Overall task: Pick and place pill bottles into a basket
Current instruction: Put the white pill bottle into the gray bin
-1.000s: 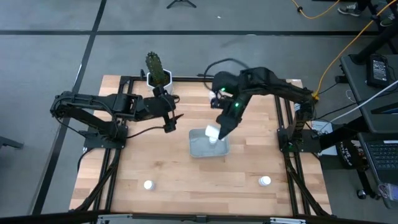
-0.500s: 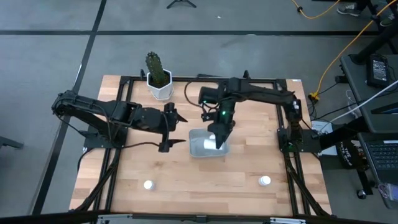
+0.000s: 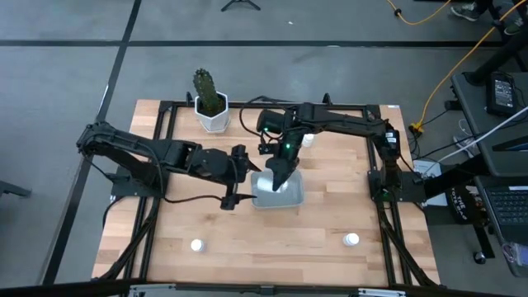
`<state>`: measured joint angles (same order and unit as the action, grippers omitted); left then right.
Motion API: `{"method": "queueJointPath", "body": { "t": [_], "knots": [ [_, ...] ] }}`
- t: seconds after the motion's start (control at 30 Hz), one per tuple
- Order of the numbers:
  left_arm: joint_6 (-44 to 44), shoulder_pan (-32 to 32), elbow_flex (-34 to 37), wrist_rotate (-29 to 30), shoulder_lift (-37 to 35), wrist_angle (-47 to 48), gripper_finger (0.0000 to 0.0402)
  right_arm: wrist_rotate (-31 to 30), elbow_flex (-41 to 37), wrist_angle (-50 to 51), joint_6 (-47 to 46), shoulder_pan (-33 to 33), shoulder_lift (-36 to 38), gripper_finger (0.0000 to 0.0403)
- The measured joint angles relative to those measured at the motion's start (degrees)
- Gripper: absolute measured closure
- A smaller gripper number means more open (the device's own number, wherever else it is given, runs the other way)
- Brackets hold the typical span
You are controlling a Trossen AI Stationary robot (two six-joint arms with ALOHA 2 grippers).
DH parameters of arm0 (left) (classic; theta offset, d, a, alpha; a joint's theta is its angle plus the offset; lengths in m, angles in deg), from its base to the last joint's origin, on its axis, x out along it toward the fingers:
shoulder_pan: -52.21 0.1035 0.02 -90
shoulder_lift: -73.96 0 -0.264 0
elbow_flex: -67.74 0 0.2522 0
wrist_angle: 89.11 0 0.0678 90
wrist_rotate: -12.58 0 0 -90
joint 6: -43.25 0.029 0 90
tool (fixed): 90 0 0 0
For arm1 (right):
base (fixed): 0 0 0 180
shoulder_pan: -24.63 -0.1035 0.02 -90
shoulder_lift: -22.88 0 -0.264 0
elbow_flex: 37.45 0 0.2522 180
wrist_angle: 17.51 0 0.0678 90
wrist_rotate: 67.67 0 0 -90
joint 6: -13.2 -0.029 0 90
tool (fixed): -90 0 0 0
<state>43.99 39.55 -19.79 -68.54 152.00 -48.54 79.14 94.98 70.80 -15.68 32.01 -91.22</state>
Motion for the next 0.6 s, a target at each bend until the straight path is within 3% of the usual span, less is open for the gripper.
{"method": "queueJointPath", "body": {
  "t": [0.6],
  "knots": [
    [-2.16,1.69,-1.9,-2.27,2.79,0.27,0.0039,-1.25,0.21,-3.17,-1.36,-0.16,0.28,0.0251]
  ]
}}
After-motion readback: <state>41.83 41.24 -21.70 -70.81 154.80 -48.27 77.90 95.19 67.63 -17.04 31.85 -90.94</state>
